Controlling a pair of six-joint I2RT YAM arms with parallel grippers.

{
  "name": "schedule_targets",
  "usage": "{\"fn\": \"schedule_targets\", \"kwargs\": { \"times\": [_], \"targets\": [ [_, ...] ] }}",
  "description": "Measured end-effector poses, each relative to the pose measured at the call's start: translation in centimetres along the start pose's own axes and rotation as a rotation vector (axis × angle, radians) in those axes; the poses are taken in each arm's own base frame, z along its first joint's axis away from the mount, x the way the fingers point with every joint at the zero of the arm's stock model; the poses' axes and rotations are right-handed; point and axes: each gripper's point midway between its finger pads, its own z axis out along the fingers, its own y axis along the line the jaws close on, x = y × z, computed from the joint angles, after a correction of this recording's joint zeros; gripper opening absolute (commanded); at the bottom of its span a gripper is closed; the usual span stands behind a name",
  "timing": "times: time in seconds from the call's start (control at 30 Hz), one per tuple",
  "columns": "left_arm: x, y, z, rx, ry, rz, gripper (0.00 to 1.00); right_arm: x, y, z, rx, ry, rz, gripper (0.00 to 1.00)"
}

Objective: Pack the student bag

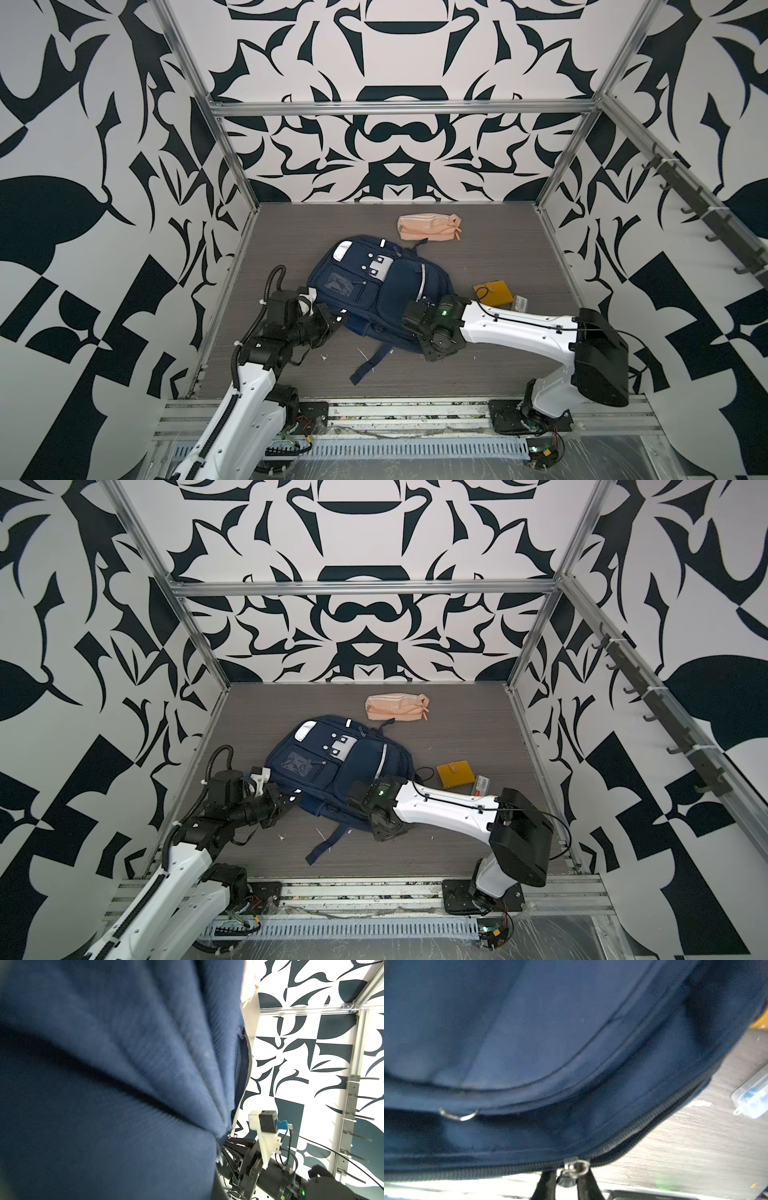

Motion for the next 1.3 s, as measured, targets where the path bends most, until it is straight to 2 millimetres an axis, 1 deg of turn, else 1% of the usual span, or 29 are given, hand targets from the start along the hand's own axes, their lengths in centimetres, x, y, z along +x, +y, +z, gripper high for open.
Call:
{"fn": "schedule_targets", "kwargs": {
  "times": [0.13,0.4,0.53,0.67,0.77,0.87,0.93,1.03,1.13,1.3],
  "targets": [
    [0.0,0.0,0.0,0.000,0.001,0.000,0.00,0.1,-0.4,0.1,0.013,-0.006,0.004,0.00],
    [0.1,0.2,-0.1,-0.016,0.000,0.008,0.00,0.4,-2.0,-0.6,-0.021,-0.059,0.058,0.00],
    [0.2,0.4,-0.4,-0.049,-0.004,0.019,0.00,0.1,-3.6,-1.3,-0.085,-0.106,0.138,0.00],
    [0.3,1.4,-0.7,-0.107,-0.013,0.014,0.00,-0.3,-5.5,-2.1,-0.185,-0.148,0.249,0.00],
    [0.5,2.0,-1.0,-0.129,-0.015,0.012,0.00,-0.3,-6.4,-2.7,-0.243,-0.163,0.285,0.00],
    [0.4,2.4,-1.2,-0.143,-0.021,0.009,0.00,-0.4,-6.6,-2.9,-0.272,-0.157,0.275,0.00],
    [0.0,3.0,-1.4,-0.169,-0.041,0.005,0.00,-0.1,-7.1,-2.7,-0.247,-0.141,0.259,0.00],
    [-0.4,3.7,-1.5,-0.197,-0.044,0.008,0.00,-0.3,-7.0,-2.5,-0.229,-0.121,0.216,0.00],
    [-0.8,3.9,-1.5,-0.228,-0.047,0.032,0.00,-1.1,-7.0,-2.5,-0.190,-0.100,0.163,0.00],
    [-1.8,3.7,-1.9,-0.261,-0.065,0.102,0.00,-2.3,-6.5,-2.9,-0.155,-0.109,0.064,0.00]
  ]
}}
